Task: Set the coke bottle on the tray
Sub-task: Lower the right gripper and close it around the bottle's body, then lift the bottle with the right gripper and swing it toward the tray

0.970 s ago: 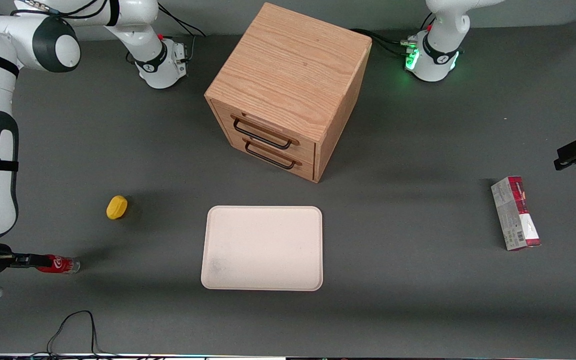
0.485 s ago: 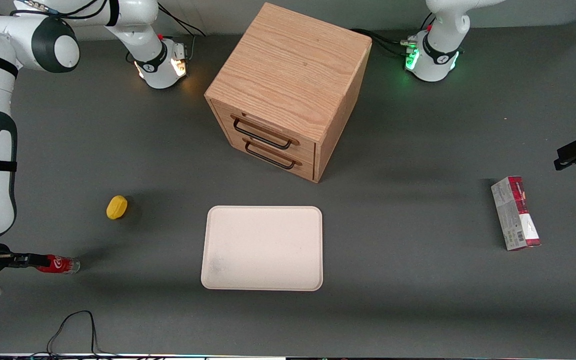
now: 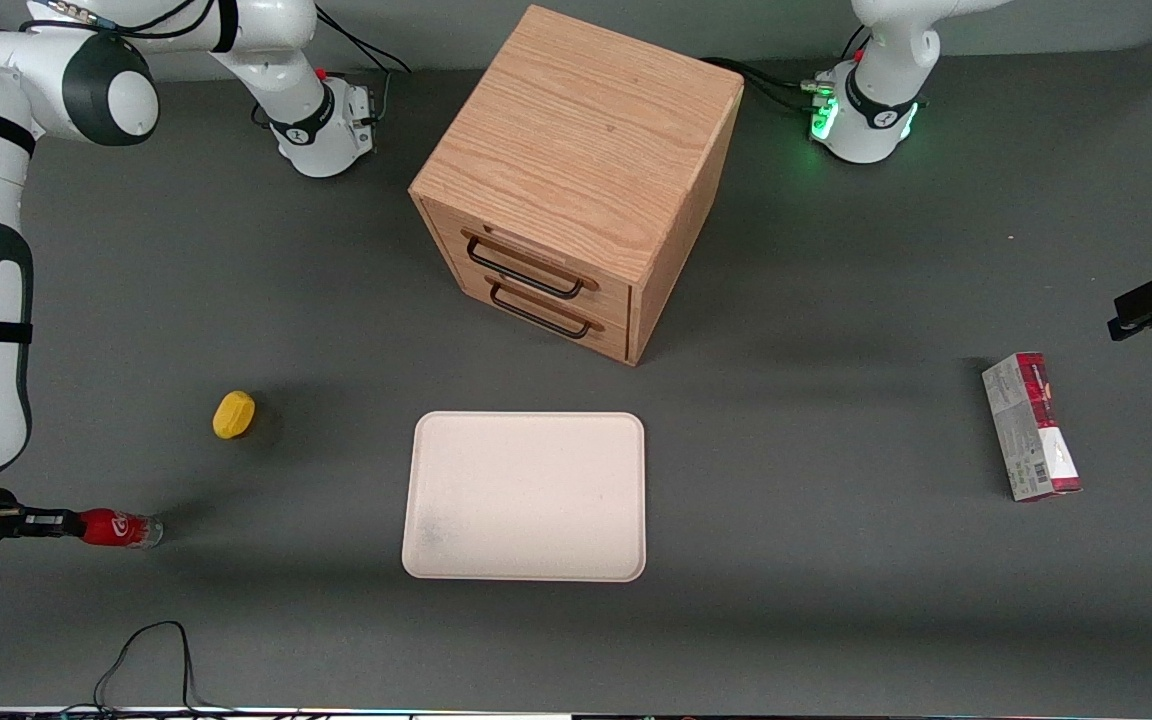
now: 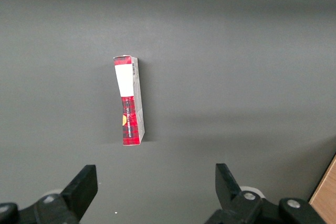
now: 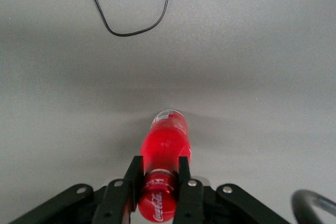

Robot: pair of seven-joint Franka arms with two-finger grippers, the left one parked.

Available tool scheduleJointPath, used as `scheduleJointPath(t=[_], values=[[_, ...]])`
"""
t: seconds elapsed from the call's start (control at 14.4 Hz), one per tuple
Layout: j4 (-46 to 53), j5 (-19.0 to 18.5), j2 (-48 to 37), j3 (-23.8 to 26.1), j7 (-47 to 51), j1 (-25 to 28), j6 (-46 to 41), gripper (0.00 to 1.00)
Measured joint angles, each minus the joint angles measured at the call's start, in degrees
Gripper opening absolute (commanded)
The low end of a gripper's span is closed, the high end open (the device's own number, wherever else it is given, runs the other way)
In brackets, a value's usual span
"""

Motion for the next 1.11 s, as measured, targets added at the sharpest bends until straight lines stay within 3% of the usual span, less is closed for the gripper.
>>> scheduleJointPath(t=[0.55, 0.83, 1.11], values=[[0.3, 0.0, 0.0, 0.0, 0.0, 0.0, -0.7, 0.00], [2.0, 0.0, -2.1, 0.1, 0.5, 0.6, -5.2, 0.00], [1.7, 0.0, -9.1, 0.1, 0.7, 1.0, -15.4, 0.00]])
